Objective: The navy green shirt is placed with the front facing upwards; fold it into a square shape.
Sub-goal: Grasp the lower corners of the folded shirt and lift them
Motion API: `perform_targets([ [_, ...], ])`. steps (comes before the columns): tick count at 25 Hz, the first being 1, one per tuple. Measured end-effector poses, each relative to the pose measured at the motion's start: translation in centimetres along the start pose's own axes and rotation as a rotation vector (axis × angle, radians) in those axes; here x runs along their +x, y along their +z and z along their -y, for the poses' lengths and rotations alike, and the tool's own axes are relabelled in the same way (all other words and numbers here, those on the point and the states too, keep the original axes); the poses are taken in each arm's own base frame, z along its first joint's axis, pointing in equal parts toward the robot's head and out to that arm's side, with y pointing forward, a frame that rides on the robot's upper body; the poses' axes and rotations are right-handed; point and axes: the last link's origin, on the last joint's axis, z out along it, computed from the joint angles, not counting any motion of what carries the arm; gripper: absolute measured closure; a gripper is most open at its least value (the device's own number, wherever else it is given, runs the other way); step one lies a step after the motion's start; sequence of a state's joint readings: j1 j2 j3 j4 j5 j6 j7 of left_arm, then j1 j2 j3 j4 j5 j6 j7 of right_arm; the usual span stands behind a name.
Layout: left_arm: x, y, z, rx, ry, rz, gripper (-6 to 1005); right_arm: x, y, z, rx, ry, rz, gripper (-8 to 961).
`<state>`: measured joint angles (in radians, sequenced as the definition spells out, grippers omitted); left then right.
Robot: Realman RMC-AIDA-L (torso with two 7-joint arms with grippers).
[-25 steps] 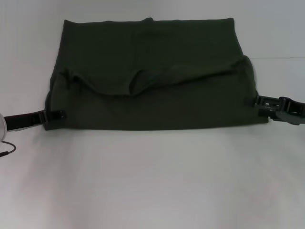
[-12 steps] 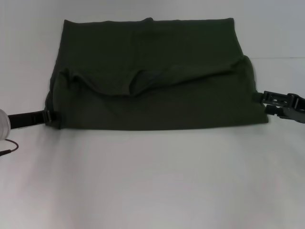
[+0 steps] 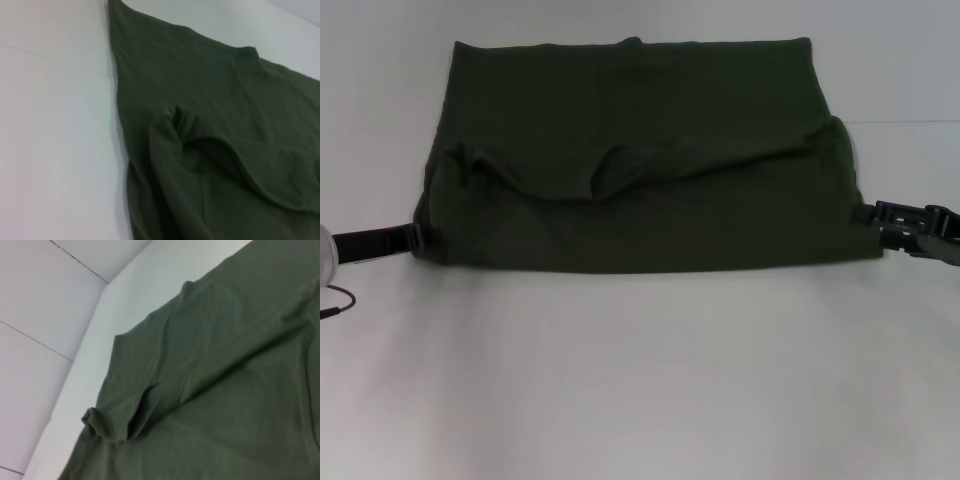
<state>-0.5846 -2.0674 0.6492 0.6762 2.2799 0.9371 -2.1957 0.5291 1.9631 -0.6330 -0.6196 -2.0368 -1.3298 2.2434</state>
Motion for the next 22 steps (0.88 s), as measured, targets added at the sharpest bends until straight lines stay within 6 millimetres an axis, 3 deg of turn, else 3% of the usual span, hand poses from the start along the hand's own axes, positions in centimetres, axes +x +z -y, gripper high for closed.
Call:
perform_targets([
  [5, 0.9, -0.7, -0.1, -0.032, -0.059, -0.001, 963, -1.1, -0.2, 0.1, 0.045, -0.047, -0.032, 30],
  [13, 2.6, -1.4, -0.8, -0.068, -0.149, -0.005, 962, -5.3, 0.9, -0.1, 0.227, -0.131, -0.059, 30],
  [22, 3.6, -1.5, -1.4, -0.091, -0.175, -0.019, 961, -5.0, 4.6, -0.8, 0.333, -0.209, -0.125, 31],
])
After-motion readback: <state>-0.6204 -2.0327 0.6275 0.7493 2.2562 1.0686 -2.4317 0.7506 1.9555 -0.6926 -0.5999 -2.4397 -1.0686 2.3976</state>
